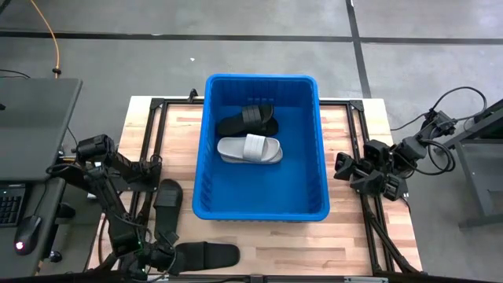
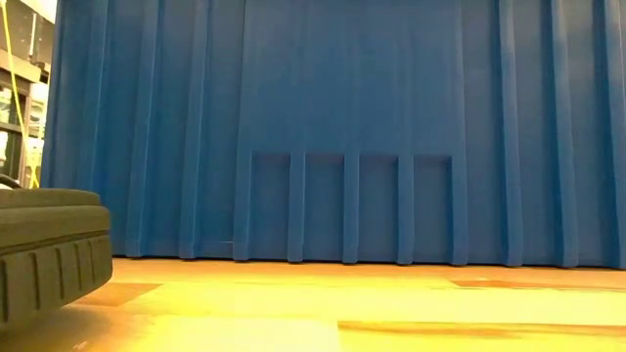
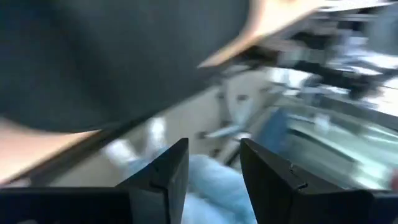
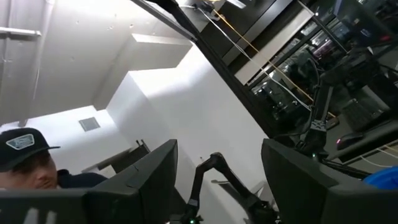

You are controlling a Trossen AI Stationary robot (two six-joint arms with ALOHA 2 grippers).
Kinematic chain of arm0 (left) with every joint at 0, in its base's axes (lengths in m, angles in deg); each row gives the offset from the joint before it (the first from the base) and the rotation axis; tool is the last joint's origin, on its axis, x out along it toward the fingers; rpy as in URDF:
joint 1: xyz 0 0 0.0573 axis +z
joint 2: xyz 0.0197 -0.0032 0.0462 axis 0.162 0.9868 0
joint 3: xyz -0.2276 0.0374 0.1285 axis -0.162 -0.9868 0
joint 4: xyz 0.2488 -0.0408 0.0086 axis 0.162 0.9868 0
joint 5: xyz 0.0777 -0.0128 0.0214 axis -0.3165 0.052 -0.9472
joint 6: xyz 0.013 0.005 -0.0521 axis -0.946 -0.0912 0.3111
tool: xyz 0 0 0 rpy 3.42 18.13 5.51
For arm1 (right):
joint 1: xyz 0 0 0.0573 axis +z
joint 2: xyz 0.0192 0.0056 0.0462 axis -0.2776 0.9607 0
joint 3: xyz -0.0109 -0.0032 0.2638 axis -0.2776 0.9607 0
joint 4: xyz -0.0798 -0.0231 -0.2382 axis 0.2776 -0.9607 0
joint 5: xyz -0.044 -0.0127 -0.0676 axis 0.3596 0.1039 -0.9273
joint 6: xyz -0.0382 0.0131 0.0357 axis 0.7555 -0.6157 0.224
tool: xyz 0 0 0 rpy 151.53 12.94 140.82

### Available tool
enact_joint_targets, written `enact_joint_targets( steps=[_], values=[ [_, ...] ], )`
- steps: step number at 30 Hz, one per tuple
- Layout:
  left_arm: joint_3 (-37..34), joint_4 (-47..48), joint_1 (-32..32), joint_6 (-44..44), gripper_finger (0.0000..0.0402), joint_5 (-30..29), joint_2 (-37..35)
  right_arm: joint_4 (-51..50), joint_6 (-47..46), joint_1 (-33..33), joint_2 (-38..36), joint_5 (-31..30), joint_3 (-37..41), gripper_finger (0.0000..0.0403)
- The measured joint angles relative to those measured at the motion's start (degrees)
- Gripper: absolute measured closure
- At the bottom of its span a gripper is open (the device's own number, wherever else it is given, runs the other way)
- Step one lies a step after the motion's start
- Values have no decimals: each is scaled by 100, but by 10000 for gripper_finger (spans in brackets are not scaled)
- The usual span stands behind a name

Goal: Pick and place slides into bin
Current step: Put the bottom black slipper into the blue bin

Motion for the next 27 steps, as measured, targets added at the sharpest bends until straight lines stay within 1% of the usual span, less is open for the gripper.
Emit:
enact_joint_targets(
  steps=[2,5,6,8,10,12,17,20,23,25,27],
  values=[
    [-3,414,-27,297,268,287,5,-2,59,0,0,0,0,180],
    [-3,993,-91,728,268,340,-13,-25,89,0,0,2,0,180],
    [-3,1158,-86,844,268,438,-13,-50,91,2,-2,2,0,180],
    [-3,1358,-73,914,268,546,5,-70,92,0,0,2,0,180],
    [-3,1447,-69,964,268,412,5,-76,125,0,-2,2,0,181],
    [-3,1451,-24,963,268,29,5,-88,138,0,-2,-14,0,182],
    [-1,1742,56,892,268,-18,79,-90,137,0,0,-66,0,183],
    [-33,1721,37,963,268,129,277,-87,90,0,-2,-217,0,181],
    [-29,1364,17,989,268,294,484,-87,52,0,0,-317,0,179],
    [-29,1225,-5,1012,268,169,562,-87,63,0,0,-317,0,179],
    [-29,1026,-1,1018,268,-110,591,-87,71,0,0,-362,0,178]
  ],
)
